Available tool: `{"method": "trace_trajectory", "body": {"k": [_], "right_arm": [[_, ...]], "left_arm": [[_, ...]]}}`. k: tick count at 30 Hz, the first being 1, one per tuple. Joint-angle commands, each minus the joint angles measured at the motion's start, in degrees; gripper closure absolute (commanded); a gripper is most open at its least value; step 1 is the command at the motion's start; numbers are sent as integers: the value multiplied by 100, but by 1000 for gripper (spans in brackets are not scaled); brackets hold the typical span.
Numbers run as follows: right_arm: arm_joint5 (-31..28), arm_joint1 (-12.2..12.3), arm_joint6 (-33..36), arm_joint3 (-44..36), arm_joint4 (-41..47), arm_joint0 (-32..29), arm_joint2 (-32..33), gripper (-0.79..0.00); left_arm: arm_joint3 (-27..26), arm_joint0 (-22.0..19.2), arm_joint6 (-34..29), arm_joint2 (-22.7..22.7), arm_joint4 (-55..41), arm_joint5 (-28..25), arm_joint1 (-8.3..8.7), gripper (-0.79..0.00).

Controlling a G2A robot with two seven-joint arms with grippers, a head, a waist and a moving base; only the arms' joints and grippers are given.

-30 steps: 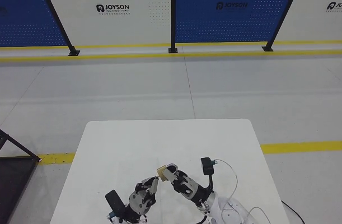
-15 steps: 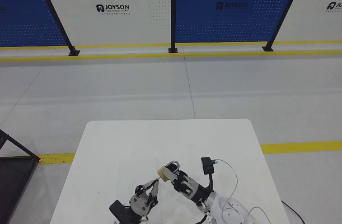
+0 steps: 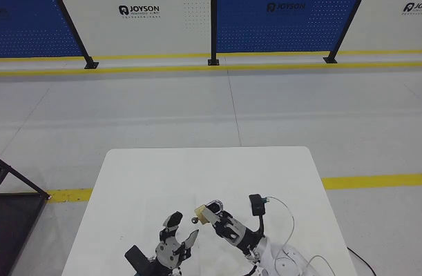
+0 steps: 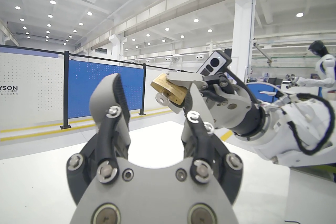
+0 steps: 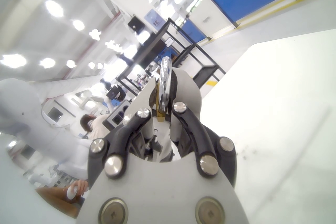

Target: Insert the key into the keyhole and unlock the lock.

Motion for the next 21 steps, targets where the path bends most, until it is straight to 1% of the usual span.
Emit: {"method": "trace_trajectory", "body": {"k": [1,8,15,21], "right_arm": [[35,2,-5,13,-1,16,15,0],[-3,19,-158,21,-146,-35,102,0],[-103,72,-58,25,-344,-95,259,0],[-60,115,103,15,-663,-124,349,0]], "left_arm": [[-46,68,-39,-92,-179,-200,25,-785],[-175,378,-180,-477,-737,-1077,141,-785],[-84,600,-269,-919,-1099,-1675,245,-785],[44,696,-368,-1161,-1415,-2210,304,-785]]}}
